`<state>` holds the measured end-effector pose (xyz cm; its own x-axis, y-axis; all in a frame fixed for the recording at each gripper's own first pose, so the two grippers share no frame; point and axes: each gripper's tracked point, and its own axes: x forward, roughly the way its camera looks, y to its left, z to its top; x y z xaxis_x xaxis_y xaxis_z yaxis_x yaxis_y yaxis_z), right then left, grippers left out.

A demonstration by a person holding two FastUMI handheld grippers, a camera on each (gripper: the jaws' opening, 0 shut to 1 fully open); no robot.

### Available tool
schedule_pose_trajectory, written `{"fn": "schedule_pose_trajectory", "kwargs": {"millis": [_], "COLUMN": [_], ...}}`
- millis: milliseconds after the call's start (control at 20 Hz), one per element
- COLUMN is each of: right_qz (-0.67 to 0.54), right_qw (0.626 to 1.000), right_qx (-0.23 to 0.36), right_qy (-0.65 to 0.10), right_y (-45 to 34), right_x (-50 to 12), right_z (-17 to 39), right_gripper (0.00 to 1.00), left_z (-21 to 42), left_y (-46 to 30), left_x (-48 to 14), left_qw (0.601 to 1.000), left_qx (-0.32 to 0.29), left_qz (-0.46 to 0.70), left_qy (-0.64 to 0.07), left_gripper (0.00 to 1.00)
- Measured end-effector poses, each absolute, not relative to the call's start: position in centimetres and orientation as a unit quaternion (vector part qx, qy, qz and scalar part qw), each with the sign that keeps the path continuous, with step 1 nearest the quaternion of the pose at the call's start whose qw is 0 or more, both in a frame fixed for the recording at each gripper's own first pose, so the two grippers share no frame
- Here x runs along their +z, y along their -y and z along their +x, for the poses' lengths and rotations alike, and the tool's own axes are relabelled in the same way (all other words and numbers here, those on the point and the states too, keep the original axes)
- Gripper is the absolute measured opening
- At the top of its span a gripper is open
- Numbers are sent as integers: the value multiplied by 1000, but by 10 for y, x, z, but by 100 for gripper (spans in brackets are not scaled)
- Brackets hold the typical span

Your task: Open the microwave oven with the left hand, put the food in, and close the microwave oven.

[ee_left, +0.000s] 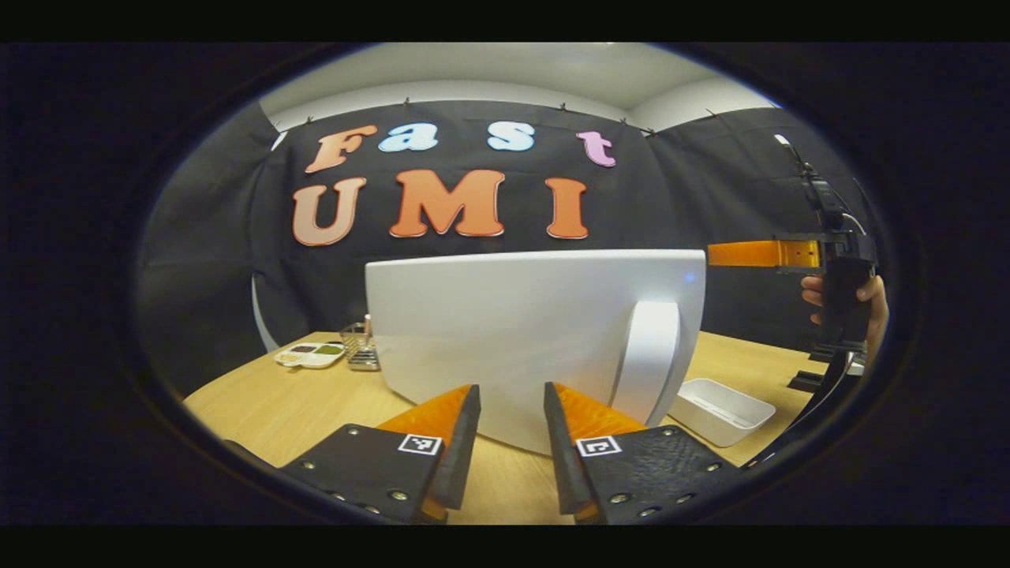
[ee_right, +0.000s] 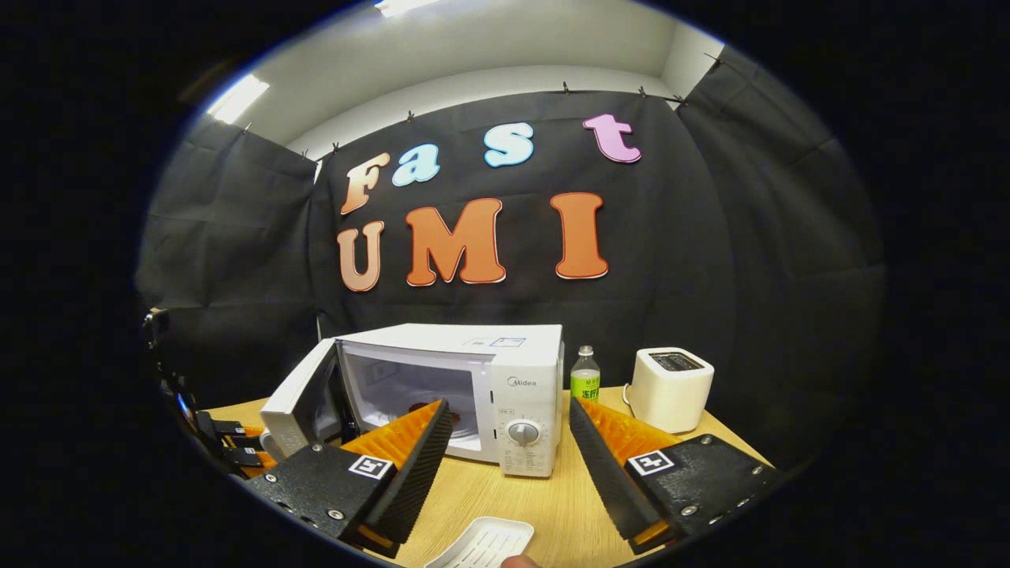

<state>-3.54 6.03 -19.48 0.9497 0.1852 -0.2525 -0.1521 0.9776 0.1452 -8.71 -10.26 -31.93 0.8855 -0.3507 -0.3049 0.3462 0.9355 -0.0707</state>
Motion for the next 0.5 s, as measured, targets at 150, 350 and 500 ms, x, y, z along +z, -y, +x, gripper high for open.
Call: {"fn": "schedule_pose_trajectory", "kwargs": {"millis": [150, 350, 500], "right_qz": [46, 46, 47], "right_qw": [987, 987, 988], "right_qx": [73, 67, 60], "right_qy": [-134, -136, -137], "right_y": [-41, -30, -24], "right_x": [-197, -199, -201], "right_z": [-40, -41, -41], "right_gripper": [93, 93, 93], "left_z": [-70, -53, -26], "left_y": [130, 162, 176], "left_x": [-333, -349, -355], "left_qw": [967, 959, 961], "left_qx": [-190, -210, -200], "left_qz": [-6, -12, -7], "left_qy": [-171, -188, -190], "left_gripper": [20, 10, 10]}}
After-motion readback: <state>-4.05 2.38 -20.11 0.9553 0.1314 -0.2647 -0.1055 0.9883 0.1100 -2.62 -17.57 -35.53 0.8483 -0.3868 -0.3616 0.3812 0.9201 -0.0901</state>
